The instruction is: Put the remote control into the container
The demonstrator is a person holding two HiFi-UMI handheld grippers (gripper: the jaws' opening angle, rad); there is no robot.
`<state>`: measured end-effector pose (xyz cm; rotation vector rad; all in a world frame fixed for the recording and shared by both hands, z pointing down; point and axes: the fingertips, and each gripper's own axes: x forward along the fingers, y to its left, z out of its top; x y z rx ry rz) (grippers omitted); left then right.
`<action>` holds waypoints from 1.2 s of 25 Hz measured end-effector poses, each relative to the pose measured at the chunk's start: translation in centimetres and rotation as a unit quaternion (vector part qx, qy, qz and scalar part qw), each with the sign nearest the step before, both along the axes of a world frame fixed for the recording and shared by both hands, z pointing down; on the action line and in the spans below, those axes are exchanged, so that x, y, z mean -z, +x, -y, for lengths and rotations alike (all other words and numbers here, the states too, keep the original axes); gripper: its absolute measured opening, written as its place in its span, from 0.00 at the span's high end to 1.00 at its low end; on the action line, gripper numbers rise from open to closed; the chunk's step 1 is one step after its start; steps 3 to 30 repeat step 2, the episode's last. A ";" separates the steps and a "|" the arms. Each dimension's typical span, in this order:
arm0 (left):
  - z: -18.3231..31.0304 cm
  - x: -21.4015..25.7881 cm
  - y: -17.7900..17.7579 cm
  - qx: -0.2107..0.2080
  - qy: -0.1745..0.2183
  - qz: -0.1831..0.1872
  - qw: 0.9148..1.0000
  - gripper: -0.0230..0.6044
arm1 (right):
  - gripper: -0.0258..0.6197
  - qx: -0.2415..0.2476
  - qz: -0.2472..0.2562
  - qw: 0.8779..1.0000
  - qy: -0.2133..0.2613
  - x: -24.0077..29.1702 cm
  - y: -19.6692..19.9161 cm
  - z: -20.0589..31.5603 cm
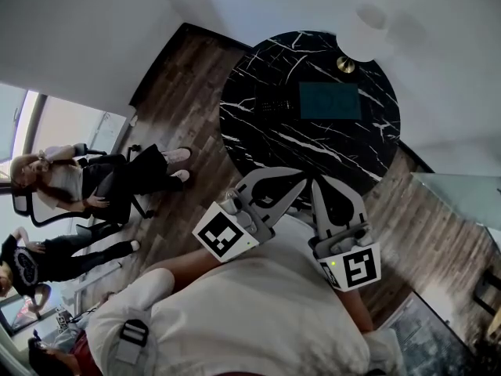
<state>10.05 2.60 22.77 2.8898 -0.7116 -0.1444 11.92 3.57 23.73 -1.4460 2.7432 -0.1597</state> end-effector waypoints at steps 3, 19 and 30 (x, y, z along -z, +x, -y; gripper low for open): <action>0.1 -0.1 0.0 0.001 -0.003 0.002 1.000 0.95 | 0.95 0.000 0.000 1.000 -0.001 0.0 0.0 0.1; 0.1 -0.1 0.0 0.001 -0.003 0.002 1.000 0.95 | 0.95 0.000 0.000 1.000 -0.001 0.0 0.0 0.1; 0.1 -0.1 0.0 0.001 -0.003 0.002 1.000 0.95 | 0.95 0.000 0.000 1.000 -0.001 0.0 0.0 0.1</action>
